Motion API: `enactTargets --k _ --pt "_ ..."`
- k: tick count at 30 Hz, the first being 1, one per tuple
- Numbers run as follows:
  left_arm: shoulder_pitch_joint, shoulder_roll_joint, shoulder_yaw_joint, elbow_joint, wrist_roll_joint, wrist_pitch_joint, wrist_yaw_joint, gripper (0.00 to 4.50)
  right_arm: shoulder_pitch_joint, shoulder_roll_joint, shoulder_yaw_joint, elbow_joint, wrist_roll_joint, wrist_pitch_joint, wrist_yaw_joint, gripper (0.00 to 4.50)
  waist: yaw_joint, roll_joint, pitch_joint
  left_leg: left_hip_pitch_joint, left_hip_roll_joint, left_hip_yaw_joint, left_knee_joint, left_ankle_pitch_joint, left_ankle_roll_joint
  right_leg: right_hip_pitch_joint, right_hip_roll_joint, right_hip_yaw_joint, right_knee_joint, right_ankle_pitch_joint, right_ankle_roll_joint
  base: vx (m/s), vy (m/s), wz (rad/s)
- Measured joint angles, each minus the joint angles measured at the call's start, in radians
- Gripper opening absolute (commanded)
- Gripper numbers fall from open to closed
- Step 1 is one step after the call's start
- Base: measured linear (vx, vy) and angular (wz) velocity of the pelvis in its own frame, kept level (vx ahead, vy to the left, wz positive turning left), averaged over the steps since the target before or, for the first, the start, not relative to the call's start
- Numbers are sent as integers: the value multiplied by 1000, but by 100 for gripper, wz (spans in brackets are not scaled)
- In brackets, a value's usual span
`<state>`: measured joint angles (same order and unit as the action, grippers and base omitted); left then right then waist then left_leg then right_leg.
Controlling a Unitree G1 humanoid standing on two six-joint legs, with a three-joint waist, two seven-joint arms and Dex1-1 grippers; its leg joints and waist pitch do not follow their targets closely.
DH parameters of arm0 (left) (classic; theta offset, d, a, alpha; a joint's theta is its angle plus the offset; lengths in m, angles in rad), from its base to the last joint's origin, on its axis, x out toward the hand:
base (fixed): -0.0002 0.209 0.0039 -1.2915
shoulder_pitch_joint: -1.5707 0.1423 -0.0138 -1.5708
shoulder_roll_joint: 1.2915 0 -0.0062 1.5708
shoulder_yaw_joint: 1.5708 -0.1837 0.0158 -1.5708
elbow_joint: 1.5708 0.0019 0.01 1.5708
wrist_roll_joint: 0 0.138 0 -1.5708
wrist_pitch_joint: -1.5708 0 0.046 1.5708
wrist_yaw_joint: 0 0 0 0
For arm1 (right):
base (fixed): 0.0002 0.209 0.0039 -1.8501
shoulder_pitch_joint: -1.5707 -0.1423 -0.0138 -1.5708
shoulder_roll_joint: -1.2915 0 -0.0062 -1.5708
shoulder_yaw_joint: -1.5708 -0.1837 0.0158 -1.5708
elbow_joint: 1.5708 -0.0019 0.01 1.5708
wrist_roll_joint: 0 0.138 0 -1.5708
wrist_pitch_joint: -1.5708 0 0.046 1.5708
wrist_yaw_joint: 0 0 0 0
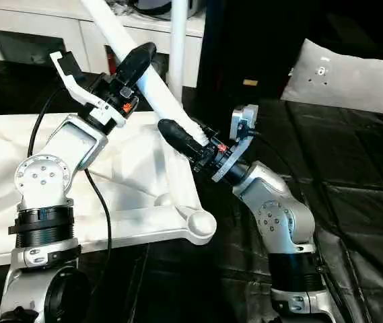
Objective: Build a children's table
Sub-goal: Insert table leg to table base
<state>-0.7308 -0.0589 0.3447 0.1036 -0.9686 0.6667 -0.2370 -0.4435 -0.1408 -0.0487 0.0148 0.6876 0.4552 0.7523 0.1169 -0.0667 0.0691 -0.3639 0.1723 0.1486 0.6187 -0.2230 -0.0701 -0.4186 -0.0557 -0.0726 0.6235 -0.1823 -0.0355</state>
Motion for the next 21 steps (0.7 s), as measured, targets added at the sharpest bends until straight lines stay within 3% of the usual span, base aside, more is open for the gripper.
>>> enactTargets --k 7,9,14,21 --pt "0 11 -30 0 39 -17 -6 208 -2 -6 19 19 -32 -7 2 277 -1 0 0 0 0 0 0 1 0 0 0 0 1 1 0 0 0 0" --pt "0 12 -37 0 45 -19 -6 200 -2 -10 18 19 -28 6 7 333 0 0 0 1 0 0 0 1 0 0 0 0 1 1 0 0 0 0" --pt "-26 79 -86 13 152 -61 -12 190 10 -36 17 16 -21 34 10 373 -1 1 0 1 0 0 0 2 0 1 0 0 1 2 0 0 0 0" --pt "-57 137 -88 26 194 -88 -29 187 59 -134 -5 15 -53 19 39 421 4 1 0 3 0 0 0 3 -1 2 0 0 1 2 0 0 0 0"
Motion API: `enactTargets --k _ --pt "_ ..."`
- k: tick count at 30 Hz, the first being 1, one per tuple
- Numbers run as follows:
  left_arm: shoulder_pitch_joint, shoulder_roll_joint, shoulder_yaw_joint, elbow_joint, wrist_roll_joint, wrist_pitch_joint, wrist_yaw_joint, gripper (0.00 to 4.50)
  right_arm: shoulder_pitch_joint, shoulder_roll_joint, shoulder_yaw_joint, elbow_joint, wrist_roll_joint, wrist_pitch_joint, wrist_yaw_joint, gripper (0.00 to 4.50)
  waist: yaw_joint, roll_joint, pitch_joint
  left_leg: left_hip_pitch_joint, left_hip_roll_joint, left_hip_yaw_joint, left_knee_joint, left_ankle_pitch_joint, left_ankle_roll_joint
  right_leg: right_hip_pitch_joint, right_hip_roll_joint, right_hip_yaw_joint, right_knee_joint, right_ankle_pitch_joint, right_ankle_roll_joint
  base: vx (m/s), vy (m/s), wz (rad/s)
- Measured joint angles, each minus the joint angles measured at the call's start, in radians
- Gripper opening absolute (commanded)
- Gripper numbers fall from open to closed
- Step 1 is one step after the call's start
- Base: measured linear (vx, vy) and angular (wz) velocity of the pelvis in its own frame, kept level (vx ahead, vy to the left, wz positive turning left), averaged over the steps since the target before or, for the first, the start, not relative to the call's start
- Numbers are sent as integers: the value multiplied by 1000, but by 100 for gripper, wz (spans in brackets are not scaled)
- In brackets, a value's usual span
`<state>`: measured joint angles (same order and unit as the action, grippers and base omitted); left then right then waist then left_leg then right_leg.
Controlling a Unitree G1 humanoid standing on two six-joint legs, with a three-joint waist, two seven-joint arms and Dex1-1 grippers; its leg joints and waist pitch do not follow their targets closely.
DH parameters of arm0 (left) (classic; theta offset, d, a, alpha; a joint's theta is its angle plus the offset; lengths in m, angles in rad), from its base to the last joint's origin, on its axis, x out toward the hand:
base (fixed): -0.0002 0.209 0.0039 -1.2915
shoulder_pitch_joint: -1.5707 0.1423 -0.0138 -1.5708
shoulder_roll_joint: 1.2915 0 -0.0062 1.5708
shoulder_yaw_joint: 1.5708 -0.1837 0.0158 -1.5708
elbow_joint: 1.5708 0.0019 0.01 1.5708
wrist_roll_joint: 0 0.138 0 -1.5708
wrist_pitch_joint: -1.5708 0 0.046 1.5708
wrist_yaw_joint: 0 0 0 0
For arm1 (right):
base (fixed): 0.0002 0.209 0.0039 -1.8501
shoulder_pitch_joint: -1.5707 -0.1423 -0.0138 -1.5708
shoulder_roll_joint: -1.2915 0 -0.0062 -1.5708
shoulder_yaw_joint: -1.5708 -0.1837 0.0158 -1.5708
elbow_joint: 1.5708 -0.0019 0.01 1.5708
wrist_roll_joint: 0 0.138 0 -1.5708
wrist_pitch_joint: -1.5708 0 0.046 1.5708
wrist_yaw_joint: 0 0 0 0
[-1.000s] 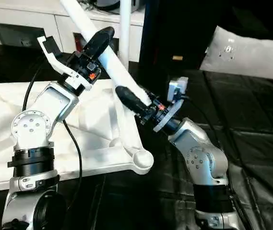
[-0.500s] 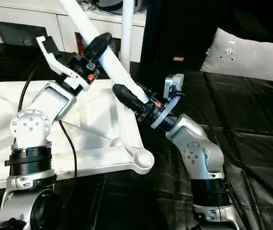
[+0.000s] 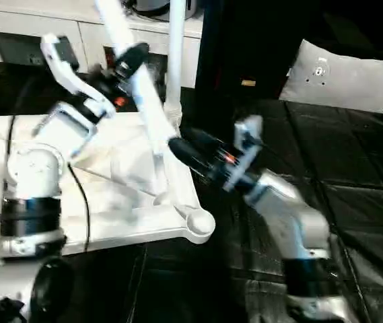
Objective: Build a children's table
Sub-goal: Insert table leg to table base
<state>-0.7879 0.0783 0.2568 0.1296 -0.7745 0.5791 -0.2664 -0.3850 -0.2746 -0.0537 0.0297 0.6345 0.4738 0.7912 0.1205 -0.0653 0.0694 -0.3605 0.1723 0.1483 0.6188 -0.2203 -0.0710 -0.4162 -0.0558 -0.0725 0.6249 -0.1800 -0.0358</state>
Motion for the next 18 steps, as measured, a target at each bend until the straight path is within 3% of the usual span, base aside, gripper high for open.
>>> enactTargets --k 3,6,9,15,18 --pt "-4 19 1 0 12 -9 -13 187 0 -29 -66 15 -1 -7 -8 448 3 0 0 3 0 0 0 0 0 3 0 0 0 0 0 0 0 0" --pt "-4 20 -11 0 26 -9 -17 187 -1 -41 -96 15 -2 -28 -24 450 3 1 0 3 0 0 0 0 -1 3 0 0 0 1 0 0 0 0" --pt "-4 20 -30 0 36 -9 -33 187 -19 -73 -97 11 -21 -49 -44 450 2 2 0 4 0 0 0 1 -1 3 0 0 0 1 -1 0 0 0" --pt "-4 25 -61 0 51 -9 -69 187 -61 -101 -100 -20 2 5 -11 450 -1 8 0 4 0 0 0 1 -2 3 0 0 0 2 -1 0 0 0" --pt "-2 32 -94 -5 60 -10 -129 187 -68 -130 -75 -20 3 25 37 450 -1 8 0 4 0 0 0 1 -1 3 0 0 0 2 -1 0 0 0"
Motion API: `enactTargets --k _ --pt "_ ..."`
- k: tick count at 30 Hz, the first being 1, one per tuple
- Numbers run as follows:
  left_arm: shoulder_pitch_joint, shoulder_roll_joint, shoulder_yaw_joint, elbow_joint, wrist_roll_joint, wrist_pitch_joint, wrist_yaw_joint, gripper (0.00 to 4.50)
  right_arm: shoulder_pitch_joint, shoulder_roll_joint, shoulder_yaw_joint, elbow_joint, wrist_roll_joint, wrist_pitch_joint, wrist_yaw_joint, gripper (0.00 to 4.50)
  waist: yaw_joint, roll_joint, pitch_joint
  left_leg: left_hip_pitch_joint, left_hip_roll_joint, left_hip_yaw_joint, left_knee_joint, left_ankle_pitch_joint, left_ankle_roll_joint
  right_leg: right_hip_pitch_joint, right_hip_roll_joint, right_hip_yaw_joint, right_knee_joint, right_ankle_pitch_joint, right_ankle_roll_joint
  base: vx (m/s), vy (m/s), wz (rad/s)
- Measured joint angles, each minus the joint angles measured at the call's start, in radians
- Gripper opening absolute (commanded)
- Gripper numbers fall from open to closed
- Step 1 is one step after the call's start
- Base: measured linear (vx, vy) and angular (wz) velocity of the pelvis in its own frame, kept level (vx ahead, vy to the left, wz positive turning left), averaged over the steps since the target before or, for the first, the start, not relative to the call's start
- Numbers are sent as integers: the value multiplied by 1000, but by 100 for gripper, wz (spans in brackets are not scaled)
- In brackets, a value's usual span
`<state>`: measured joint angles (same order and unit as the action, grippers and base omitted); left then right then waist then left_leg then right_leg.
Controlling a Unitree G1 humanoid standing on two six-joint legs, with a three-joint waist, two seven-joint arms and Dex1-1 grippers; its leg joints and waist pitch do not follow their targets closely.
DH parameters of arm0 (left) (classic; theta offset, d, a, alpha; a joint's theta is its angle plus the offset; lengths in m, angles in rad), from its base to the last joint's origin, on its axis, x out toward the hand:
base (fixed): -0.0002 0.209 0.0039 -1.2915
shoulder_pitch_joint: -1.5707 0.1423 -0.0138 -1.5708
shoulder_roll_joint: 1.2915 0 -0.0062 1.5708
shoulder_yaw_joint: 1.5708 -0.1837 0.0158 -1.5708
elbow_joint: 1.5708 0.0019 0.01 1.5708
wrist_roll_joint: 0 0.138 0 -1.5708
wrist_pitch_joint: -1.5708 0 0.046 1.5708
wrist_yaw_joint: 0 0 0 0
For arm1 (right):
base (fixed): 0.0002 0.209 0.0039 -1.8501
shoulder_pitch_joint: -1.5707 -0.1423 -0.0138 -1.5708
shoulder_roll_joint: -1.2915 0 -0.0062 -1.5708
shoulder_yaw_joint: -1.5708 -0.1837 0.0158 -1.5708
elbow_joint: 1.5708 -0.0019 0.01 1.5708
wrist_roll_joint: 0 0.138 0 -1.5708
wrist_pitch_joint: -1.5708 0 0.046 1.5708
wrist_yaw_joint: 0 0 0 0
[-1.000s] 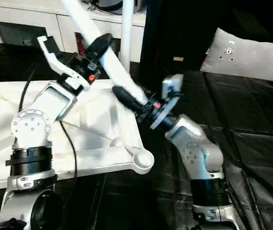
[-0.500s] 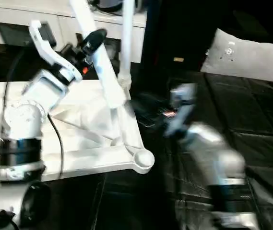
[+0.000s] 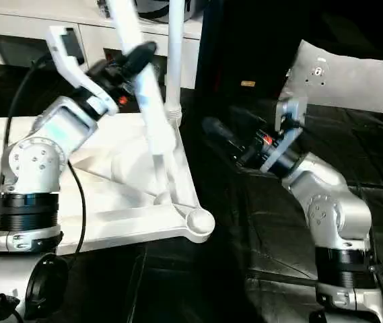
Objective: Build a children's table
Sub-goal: Insert table leg to table base
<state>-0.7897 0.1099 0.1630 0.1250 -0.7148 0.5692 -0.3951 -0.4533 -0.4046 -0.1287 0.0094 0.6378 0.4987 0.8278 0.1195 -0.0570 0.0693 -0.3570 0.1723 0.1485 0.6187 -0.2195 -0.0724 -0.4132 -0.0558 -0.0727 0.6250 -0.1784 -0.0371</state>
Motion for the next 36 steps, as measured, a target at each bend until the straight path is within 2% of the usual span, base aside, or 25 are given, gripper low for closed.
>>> enactTargets --k 8,19,23,24,30,36 --pt "43 24 -97 -91 -10 21 -153 187 -34 -24 75 15 14 41 120 450 -4 0 0 0 0 0 0 1 1 0 0 0 1 0 0 0 0 0" --pt "85 44 -144 -148 -10 40 -240 186 -72 -2 122 37 11 44 176 450 -1 -1 0 0 0 0 0 1 0 0 0 0 1 1 -1 0 0 0" --pt "107 42 -140 -184 -91 67 -322 186 -71 1 128 37 63 83 244 450 0 -1 0 0 0 0 0 1 1 0 0 0 0 0 -1 0 0 0" --pt "117 39 -141 -195 -115 77 -351 186 -70 1 130 37 76 93 266 423 0 -1 0 0 0 0 0 1 1 0 0 0 0 0 -1 0 0 0" --pt "126 69 -174 -198 -134 98 -453 186 -61 -30 184 9 108 154 365 372 -1 1 0 3 0 0 0 -1 -4 2 0 0 1 1 -1 0 0 0" --pt "125 70 -184 -196 -133 100 -473 186 -60 -34 187 4 114 176 390 322 -1 2 0 6 0 0 0 -1 -4 5 0 0 0 -1 3 0 0 0"
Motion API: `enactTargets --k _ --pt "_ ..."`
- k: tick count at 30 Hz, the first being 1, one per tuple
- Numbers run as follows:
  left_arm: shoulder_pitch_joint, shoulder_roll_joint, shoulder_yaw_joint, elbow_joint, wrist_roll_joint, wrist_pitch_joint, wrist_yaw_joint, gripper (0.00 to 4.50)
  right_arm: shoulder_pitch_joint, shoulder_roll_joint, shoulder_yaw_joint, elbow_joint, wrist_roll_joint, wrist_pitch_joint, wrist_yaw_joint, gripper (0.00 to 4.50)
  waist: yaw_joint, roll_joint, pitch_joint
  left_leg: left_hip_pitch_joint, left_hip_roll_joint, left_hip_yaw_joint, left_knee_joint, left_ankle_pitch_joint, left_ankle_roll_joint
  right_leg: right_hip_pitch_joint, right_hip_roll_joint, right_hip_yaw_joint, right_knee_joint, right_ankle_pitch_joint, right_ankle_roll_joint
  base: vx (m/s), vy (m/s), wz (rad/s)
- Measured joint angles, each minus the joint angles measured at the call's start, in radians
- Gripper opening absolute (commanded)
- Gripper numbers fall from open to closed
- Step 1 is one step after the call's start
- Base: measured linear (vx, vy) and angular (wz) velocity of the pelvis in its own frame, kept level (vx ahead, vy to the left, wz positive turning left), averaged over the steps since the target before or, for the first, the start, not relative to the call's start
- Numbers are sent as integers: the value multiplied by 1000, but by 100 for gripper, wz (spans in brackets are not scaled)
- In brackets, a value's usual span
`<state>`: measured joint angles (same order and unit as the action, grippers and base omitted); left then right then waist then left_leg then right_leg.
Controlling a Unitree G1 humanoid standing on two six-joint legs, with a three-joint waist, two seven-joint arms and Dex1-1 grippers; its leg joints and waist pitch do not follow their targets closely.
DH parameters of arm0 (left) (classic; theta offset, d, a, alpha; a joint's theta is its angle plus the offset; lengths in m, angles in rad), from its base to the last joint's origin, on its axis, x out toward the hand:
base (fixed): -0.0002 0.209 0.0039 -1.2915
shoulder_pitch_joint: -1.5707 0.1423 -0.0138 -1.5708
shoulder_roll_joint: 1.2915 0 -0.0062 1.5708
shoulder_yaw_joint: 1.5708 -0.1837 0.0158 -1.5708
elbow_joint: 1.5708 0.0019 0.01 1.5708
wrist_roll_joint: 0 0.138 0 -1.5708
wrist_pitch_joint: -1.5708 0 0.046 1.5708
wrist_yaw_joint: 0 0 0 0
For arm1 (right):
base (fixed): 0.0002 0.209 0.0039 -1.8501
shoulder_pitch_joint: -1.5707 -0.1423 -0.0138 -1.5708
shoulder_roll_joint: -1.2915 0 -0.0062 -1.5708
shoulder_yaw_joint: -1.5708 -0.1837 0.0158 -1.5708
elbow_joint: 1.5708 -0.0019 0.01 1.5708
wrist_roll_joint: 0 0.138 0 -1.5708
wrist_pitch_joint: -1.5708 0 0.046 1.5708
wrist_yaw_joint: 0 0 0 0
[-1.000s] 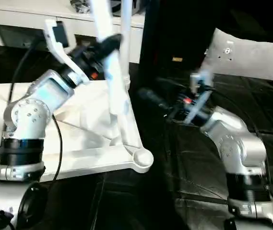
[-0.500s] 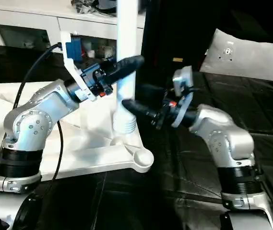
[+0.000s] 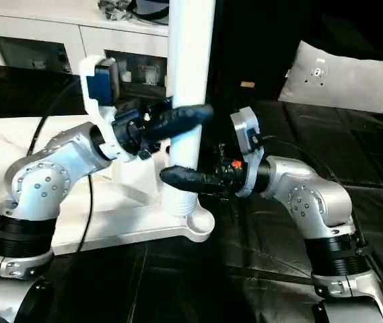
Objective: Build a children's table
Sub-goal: Insert table leg to table base
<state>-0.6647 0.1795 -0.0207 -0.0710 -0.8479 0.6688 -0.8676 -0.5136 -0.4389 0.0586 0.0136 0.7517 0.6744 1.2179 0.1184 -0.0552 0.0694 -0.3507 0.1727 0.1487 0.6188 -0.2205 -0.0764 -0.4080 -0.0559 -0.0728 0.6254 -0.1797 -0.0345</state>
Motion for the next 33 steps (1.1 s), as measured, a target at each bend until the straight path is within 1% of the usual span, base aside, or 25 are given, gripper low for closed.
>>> enactTargets --k 2,3,6,7,9,12,14,15,16,20,22,23,24,27,31,32,33 --pt "0 1 0 1 0 0 -2 186 3 -5 0 -5 7 5 9 300 0 0 0 0 0 0 0 0 0 0 0 0 0 0 0 0 0 0" --pt "0 2 0 1 0 0 -2 186 5 -5 0 -8 11 12 11 300 0 0 0 0 0 0 0 0 0 0 0 0 0 0 0 0 0 0" --pt "0 8 0 1 1 0 -3 186 8 -5 0 -11 20 22 13 271 0 0 0 0 0 0 0 0 0 0 0 0 0 0 -1 0 0 0" --pt "0 7 -1 1 1 0 -5 186 9 -5 0 -11 20 22 12 271 1 0 0 0 0 0 0 0 0 0 0 0 0 0 -1 0 0 0" --pt "1 8 -3 1 1 0 -9 186 12 -5 0 -11 20 23 12 241 1 0 0 0 0 0 0 0 0 0 0 0 0 0 0 0 0 0" --pt "1 9 -7 1 6 0 -12 186 14 -5 0 -12 19 24 10 233 2 0 0 0 0 0 0 0 0 0 0 0 0 0 0 0 0 0" --pt "3 10 -13 1 17 0 -13 186 23 -4 0 -12 19 24 7 211 3 1 0 0 0 0 0 0 0 0 0 0 0 0 0 0 0 0" --pt "6 11 -16 1 18 0 -12 186 29 -4 0 -14 19 24 7 211 4 2 -1 0 0 0 0 0 0 0 0 0 0 0 0 0 0 0" --pt "9 11 -17 2 19 0 -12 186 34 -3 0 -15 19 24 6 201 4 3 0 0 0 0 0 0 0 0 0 0 0 0 0 0 0 0" --pt "19 13 -19 1 19 1 -13 186 50 -1 1 -34 14 22 -12 195 7 10 -1 0 0 0 0 0 0 0 0 0 0 0 0 0 0 0" --pt "26 19 -25 -4 28 0 -11 186 67 0 0 -47 -3 9 -28 193 9 12 -3 0 0 0 0 0 0 0 0 0 0 0 0 0 0 0" --pt "34 19 -25 -4 32 0 -4 221 81 3 0 -51 -10 -3 -40 193 10 14 -3 0 0 0 0 0 0 0 0 0 0 -1 1 0 0 0" --pt "39 18 -24 -4 36 0 2 242 89 8 0 -52 -16 -13 -52 193 10 14 -3 0 0 0 0 0 0 0 0 0 0 -1 2 0 0 0" --pt "45 16 -25 -4 49 0 29 242 95 17 0 -52 -41 -22 -85 193 11 15 -3 0 0 0 0 0 0 0 0 0 0 -1 2 0 0 0" --pt "45 15 -25 -4 58 0 38 242 95 17 0 -52 -48 -23 -94 193 12 16 -3 0 0 0 0 0 -1 0 0 0 -1 -1 2 0 0 0" --pt "45 15 -25 -4 58 0 40 267 95 17 0 -52 -48 -23 -95 191 12 16 -3 0 0 0 0 0 -1 0 0 0 -1 -1 2 0 0 0" --pt "46 14 -25 -6 61 -2 45 273 95 23 0 -53 -55 -32 -105 191 13 16 -3 0 0 0 0 0 -1 0 0 0 -1 -1 2 0 0 0"
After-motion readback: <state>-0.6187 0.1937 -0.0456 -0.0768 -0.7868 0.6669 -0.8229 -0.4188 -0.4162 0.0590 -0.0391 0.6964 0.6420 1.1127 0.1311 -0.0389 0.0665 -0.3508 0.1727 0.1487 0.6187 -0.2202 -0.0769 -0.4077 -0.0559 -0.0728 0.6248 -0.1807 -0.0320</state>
